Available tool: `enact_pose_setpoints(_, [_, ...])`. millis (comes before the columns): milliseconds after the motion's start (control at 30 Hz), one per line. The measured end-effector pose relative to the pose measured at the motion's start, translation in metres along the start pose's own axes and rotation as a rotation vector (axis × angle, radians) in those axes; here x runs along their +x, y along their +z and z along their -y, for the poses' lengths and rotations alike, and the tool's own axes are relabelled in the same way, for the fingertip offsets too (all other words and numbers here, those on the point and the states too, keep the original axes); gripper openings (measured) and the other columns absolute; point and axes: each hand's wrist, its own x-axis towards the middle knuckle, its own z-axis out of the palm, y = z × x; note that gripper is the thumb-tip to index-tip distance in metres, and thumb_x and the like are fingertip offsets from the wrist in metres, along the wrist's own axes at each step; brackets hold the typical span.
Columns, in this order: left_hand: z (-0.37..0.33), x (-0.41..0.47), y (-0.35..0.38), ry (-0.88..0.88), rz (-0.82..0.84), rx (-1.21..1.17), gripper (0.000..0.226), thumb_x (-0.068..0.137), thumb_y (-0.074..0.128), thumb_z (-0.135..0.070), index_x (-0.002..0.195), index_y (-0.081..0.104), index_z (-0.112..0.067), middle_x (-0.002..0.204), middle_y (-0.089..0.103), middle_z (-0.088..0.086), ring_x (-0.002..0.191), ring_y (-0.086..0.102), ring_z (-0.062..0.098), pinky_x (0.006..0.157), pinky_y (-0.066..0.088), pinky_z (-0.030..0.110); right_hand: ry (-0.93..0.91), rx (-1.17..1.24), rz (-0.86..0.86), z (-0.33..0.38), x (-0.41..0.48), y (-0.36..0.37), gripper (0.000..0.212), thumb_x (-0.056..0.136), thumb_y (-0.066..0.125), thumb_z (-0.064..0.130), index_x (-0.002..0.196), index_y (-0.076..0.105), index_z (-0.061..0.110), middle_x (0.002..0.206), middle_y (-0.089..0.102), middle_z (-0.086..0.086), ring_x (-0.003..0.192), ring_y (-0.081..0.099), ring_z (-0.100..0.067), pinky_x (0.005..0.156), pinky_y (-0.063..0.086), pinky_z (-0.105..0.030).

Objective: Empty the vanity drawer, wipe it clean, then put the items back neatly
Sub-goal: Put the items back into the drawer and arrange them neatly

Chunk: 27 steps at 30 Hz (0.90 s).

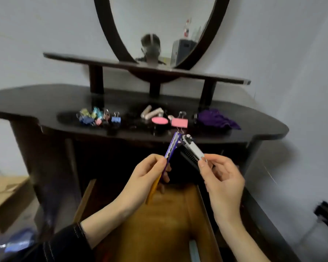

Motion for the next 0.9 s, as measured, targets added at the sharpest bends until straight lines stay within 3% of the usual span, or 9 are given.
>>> enact_pose_setpoints(67, [0.03, -0.023, 0.001, -0.186, 0.014, -0.178, 0.039, 0.094, 0.056, -0.035, 0.107, 0.065, 0.001, 0.091, 0.064, 0.014, 0.085, 0.066, 0.025, 0.069, 0.06, 0.039, 0.021, -0.069, 0.054, -0.016, -0.025, -0.007, 0.021, 0.087, 0.078, 0.011, 0.096, 0.074, 0.03, 0.085, 0.073, -0.001, 0.071, 0.066, -0.017, 0.062, 0.053, -0.021])
enact_pose_setpoints(167, [0.073, -0.044, 0.002, -0.43, 0.038, -0.486, 0.027, 0.099, 0.058, -0.023, 0.109, 0.066, 0.0, 0.114, 0.065, 0.022, 0.112, 0.067, 0.035, 0.084, 0.058, 0.055, 0.138, -0.171, 0.17, -0.046, -0.054, -0.012, 0.023, 0.087, 0.079, 0.014, 0.097, 0.073, 0.034, 0.087, 0.073, 0.002, 0.078, 0.068, -0.014, 0.067, 0.056, -0.025])
enact_pose_setpoints(233, [0.1, -0.033, 0.0, -0.531, 0.035, -0.447, 0.026, 0.104, 0.049, -0.014, 0.113, 0.063, 0.006, 0.118, 0.062, 0.031, 0.095, 0.072, 0.027, 0.09, 0.057, 0.052, 0.215, -0.269, 0.249, -0.069, -0.067, -0.014, 0.019, 0.086, 0.079, 0.018, 0.095, 0.071, 0.033, 0.081, 0.07, 0.003, 0.07, 0.065, -0.013, 0.061, 0.054, -0.026])
enact_pose_setpoints(300, [0.121, -0.031, -0.002, -0.548, -0.026, -0.496, 0.029, 0.107, 0.039, -0.015, 0.099, 0.061, 0.001, 0.1, 0.062, 0.024, 0.069, 0.066, 0.012, 0.072, 0.06, 0.025, 0.252, -0.388, 0.317, -0.091, -0.077, -0.013, 0.017, 0.085, 0.079, 0.021, 0.094, 0.07, 0.032, 0.074, 0.067, 0.009, 0.062, 0.062, -0.01, 0.054, 0.048, -0.018])
enact_pose_setpoints(333, [0.133, -0.028, -0.003, -0.599, -0.049, -0.504, 0.03, 0.108, 0.038, -0.02, 0.093, 0.059, -0.004, 0.094, 0.061, 0.015, 0.066, 0.065, 0.013, 0.063, 0.058, 0.02, 0.267, -0.43, 0.35, -0.1, -0.08, -0.012, 0.017, 0.085, 0.079, 0.021, 0.095, 0.069, 0.031, 0.071, 0.066, 0.012, 0.06, 0.062, -0.008, 0.053, 0.046, -0.016])
enact_pose_setpoints(467, [0.165, -0.032, -0.009, -0.704, -0.038, -0.64, 0.032, 0.094, 0.063, -0.041, 0.106, 0.066, -0.011, 0.089, 0.066, 0.013, 0.075, 0.066, 0.026, 0.069, 0.058, 0.041, 0.325, -0.508, 0.462, -0.126, -0.088, -0.009, 0.018, 0.084, 0.081, 0.022, 0.095, 0.069, 0.027, 0.074, 0.069, 0.014, 0.064, 0.068, -0.006, 0.058, 0.05, -0.015])
enact_pose_setpoints(667, [0.183, -0.03, -0.013, -0.709, -0.084, -0.455, 0.05, 0.093, 0.059, -0.048, 0.119, 0.057, -0.006, 0.097, 0.064, 0.013, 0.085, 0.064, 0.026, 0.069, 0.054, 0.034, 0.48, -0.412, 0.561, -0.144, -0.096, -0.011, 0.01, 0.089, 0.074, 0.027, 0.096, 0.071, 0.033, 0.088, 0.073, 0.005, 0.07, 0.067, -0.011, 0.059, 0.048, -0.019])
enact_pose_setpoints(833, [0.183, -0.029, -0.02, -0.787, -0.052, -0.345, 0.04, 0.094, 0.059, -0.05, 0.114, 0.059, -0.015, 0.103, 0.062, 0.015, 0.09, 0.063, 0.028, 0.071, 0.051, 0.038, 0.559, -0.25, 0.375, -0.146, -0.087, -0.014, 0.013, 0.098, 0.065, 0.024, 0.11, 0.069, 0.025, 0.092, 0.071, -0.006, 0.064, 0.062, -0.017, 0.05, 0.047, -0.026])
enact_pose_setpoints(900, [0.182, -0.03, -0.017, -0.8, 0.004, -0.278, 0.034, 0.09, 0.064, -0.049, 0.104, 0.062, -0.018, 0.094, 0.063, 0.01, 0.082, 0.062, 0.024, 0.065, 0.048, 0.034, 0.583, -0.207, 0.32, -0.147, -0.084, -0.015, 0.02, 0.1, 0.06, 0.024, 0.12, 0.063, 0.024, 0.101, 0.071, -0.006, 0.064, 0.062, -0.019, 0.049, 0.048, -0.027])
